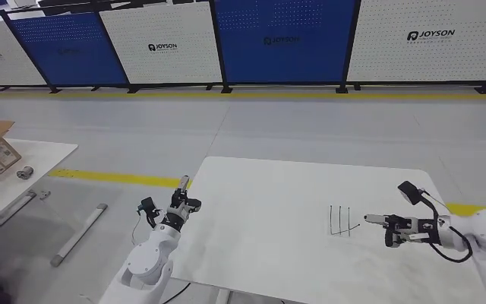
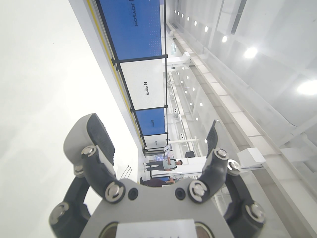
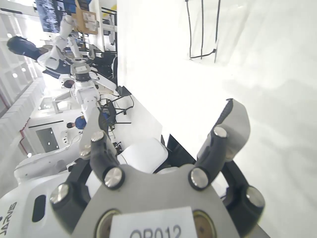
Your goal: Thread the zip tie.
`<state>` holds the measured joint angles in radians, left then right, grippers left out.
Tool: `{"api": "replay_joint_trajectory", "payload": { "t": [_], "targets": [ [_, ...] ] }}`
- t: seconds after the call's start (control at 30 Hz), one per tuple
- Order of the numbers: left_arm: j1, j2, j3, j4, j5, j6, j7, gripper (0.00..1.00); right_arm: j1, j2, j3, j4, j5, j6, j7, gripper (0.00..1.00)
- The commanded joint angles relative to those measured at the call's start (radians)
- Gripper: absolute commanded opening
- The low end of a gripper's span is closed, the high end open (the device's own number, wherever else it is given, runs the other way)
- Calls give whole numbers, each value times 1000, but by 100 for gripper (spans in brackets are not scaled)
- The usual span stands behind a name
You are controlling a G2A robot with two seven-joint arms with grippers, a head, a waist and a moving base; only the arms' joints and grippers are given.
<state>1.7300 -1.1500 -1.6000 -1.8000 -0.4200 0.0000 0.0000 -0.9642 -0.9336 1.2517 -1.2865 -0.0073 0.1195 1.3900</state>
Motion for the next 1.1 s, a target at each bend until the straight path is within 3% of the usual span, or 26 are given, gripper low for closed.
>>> {"api": "replay_joint_trajectory", "payload": {
  "t": [0.0,0.1,0.47,0.73,0.9,1.07],
  "targets": [
    [0,0,0,0,0,0,0,100,42,1,-56,43,5,3,0,100],
    [0,0,0,0,0,0,0,100,85,3,-124,96,43,-2,0,100],
    [0,0,0,0,0,0,0,100,85,3,-124,96,43,-2,0,100],
    [0,0,0,0,0,0,0,100,119,-19,-187,93,-4,28,-147,100],
    [0,0,0,0,0,0,0,100,189,-52,-277,175,-30,110,-179,100],
    [0,0,0,0,0,0,0,100,265,-89,-366,287,-34,139,-124,100]
  ]
}}
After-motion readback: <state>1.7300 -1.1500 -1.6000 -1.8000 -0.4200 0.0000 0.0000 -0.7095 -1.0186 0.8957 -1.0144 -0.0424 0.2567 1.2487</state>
